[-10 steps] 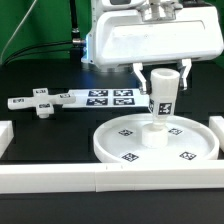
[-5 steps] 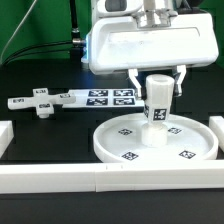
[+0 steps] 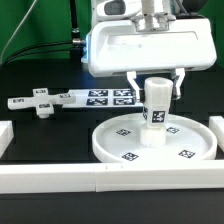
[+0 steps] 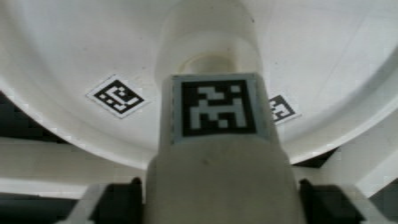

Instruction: Assemble round table

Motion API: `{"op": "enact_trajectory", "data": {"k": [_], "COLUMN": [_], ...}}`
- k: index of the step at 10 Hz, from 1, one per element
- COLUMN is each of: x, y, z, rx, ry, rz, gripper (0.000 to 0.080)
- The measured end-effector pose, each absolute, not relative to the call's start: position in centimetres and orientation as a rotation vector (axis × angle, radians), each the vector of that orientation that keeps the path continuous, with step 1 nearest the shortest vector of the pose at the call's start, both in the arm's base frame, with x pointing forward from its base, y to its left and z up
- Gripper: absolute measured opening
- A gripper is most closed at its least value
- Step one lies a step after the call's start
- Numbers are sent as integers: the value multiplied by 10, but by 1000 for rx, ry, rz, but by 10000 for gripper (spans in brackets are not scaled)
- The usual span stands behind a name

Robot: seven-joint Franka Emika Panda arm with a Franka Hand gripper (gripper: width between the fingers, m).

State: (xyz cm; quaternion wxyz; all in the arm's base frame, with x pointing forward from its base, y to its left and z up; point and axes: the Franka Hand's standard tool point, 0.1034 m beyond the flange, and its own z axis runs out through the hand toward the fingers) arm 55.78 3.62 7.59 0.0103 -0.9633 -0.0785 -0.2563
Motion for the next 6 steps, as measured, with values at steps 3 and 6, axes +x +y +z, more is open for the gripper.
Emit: {"op": "enact_trajectory", "data": {"k": [3,6], "x": [557,559], "y": [36,36], "z": [75,83], "rx": [-3007,-3010], "ry": [-245,-258], "rz": [-797,-785], "gripper": [636,647]}}
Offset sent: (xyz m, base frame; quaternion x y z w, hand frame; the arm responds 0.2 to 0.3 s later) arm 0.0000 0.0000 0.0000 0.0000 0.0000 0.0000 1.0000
